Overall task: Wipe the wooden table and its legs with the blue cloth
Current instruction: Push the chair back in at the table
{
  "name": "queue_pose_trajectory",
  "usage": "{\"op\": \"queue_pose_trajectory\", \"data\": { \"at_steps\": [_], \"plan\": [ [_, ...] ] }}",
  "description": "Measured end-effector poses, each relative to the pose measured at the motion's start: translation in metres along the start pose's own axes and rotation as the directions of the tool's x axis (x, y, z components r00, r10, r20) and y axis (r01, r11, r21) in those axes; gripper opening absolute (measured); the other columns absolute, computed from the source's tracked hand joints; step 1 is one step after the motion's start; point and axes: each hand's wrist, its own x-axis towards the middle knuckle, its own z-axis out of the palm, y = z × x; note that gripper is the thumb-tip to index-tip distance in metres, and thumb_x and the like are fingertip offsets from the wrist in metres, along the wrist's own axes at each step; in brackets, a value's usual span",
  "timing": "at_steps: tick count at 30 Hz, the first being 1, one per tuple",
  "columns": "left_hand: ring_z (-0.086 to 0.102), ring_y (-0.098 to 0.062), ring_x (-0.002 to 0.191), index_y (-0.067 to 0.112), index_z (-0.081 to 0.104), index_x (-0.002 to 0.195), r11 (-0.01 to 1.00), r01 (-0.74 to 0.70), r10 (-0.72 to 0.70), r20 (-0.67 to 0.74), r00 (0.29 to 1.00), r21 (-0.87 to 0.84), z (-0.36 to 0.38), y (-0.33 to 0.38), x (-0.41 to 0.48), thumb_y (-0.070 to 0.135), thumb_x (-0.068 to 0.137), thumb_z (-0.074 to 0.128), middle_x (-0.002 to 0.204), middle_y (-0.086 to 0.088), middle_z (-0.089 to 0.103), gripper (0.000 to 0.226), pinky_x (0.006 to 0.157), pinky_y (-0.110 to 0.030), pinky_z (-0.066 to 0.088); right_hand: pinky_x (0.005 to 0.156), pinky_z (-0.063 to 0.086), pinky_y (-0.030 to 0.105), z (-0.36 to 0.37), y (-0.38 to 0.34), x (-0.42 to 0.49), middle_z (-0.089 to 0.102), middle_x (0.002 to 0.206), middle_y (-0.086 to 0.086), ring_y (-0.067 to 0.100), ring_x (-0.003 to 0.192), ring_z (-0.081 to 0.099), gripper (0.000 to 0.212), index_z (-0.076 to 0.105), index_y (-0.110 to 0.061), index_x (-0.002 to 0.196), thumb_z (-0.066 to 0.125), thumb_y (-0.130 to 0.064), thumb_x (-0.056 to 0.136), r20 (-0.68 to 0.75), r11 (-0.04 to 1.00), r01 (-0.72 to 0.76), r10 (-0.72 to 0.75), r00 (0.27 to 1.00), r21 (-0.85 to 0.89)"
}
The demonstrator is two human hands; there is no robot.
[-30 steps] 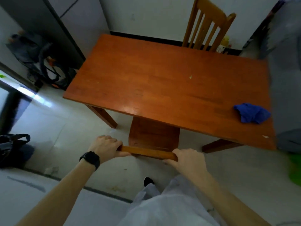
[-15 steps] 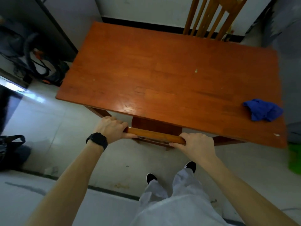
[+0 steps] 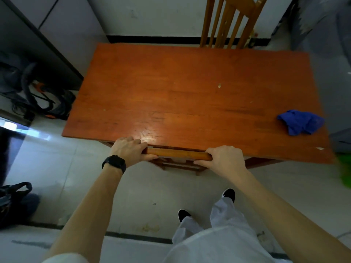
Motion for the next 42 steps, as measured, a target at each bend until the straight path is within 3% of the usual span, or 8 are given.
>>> {"op": "queue_pose_trajectory", "data": {
  "at_steps": [5,8,12,14,20,25,32,42],
  "plan": [
    [0.055,-0.016,0.085,0.031,0.058,0.109,0.998,0.054,-0.052,0.061,0.997,-0.04,-0.016,0.005,-0.006,0.088,0.066,-0.012,0.092,0.006,0.06,0.101,0.076,-0.032,0.043,0.058,0.046,0.026,-0.004,0.0,-0.002,0.057,0.069,-0.007,0.012,0.064,0.057,0.068,0.055,-0.029,0.077,0.027,-0.091,0.076,0.029,0.999,-0.036,0.035,0.999,0.041],
    [0.056,-0.014,0.076,0.029,0.063,0.093,0.938,0.217,-0.187,0.133,0.973,-0.269,-0.036,0.027,-0.008,0.088,0.066,-0.022,0.078,0.008,0.061,0.107,0.09,-0.04,0.041,0.062,0.046,0.029,-0.012,0.0,-0.008,0.059,0.076,-0.005,0.014,0.07,0.056,0.068,0.056,-0.029,0.083,0.022,-0.087,0.082,0.094,0.993,-0.022,0.011,0.996,0.115],
    [0.06,-0.015,0.092,0.032,0.058,0.127,0.83,0.245,-0.191,0.158,0.969,-0.5,-0.076,0.096,0.019,0.071,0.096,0.02,0.113,0.004,0.069,0.063,0.094,-0.038,0.046,0.092,0.05,0.035,-0.035,0.034,-0.034,0.067,0.114,-0.011,0.009,0.103,0.06,0.052,0.066,-0.031,0.117,0.033,-0.065,0.097,0.188,0.744,-0.06,-0.089,0.978,0.665],
    [0.06,-0.017,0.105,0.035,0.05,0.137,0.848,0.138,-0.114,0.08,0.99,-0.511,-0.109,0.141,0.042,0.061,0.099,0.033,0.13,0.004,0.062,0.049,0.094,-0.035,0.047,0.101,0.044,0.028,-0.048,0.085,-0.053,0.063,0.124,-0.013,0.004,0.113,0.057,0.042,0.064,-0.03,0.124,0.04,-0.055,0.1,0.116,0.654,-0.063,-0.038,0.993,0.754],
    [0.042,-0.023,0.136,0.035,0.04,0.146,0.878,-0.106,0.028,-0.172,0.985,-0.468,-0.245,0.291,0.16,0.056,0.1,0.038,0.152,0.002,0.042,0.051,0.112,-0.048,0.037,0.106,0.037,0.02,-0.085,0.307,-0.106,0.061,0.12,-0.021,-0.004,0.117,0.051,0.028,0.067,-0.033,0.12,0.054,-0.043,0.097,-0.268,0.72,-0.036,0.302,0.915,0.693],
    [0.038,-0.023,0.139,0.036,0.041,0.145,0.861,-0.154,-0.002,-0.305,0.952,-0.485,-0.359,0.418,0.242,0.054,0.098,0.042,0.152,0.002,0.041,0.05,0.114,-0.048,0.032,0.109,0.029,0.029,-0.124,0.497,-0.138,0.065,0.125,-0.005,0.016,0.122,0.055,0.03,0.066,-0.024,0.123,0.054,-0.037,0.098,-0.484,0.877,-0.121,0.366,0.795,0.465],
    [0.036,-0.022,0.14,0.039,0.041,0.145,0.851,-0.186,-0.049,-0.427,0.903,-0.491,-0.45,0.506,0.295,0.052,0.1,0.042,0.154,0.006,0.039,0.047,0.115,-0.047,0.028,0.114,0.028,0.037,-0.167,0.657,-0.137,0.055,0.14,-0.001,0.024,0.136,0.041,0.039,0.057,-0.026,0.136,0.049,-0.038,0.1,-0.5,0.901,-0.224,0.397,0.77,0.371],
    [0.036,-0.022,0.141,0.035,0.041,0.146,0.85,-0.052,-0.211,-0.43,0.878,-0.524,-0.494,0.514,0.446,0.051,0.099,0.043,0.152,0.005,0.041,0.049,0.115,-0.047,0.028,0.114,0.033,0.038,-0.174,0.794,-0.011,0.049,0.145,-0.009,0.019,0.141,0.033,0.04,0.052,-0.034,0.139,0.044,-0.043,0.1,-0.411,0.905,-0.205,0.359,0.838,0.372]
  ]
}}
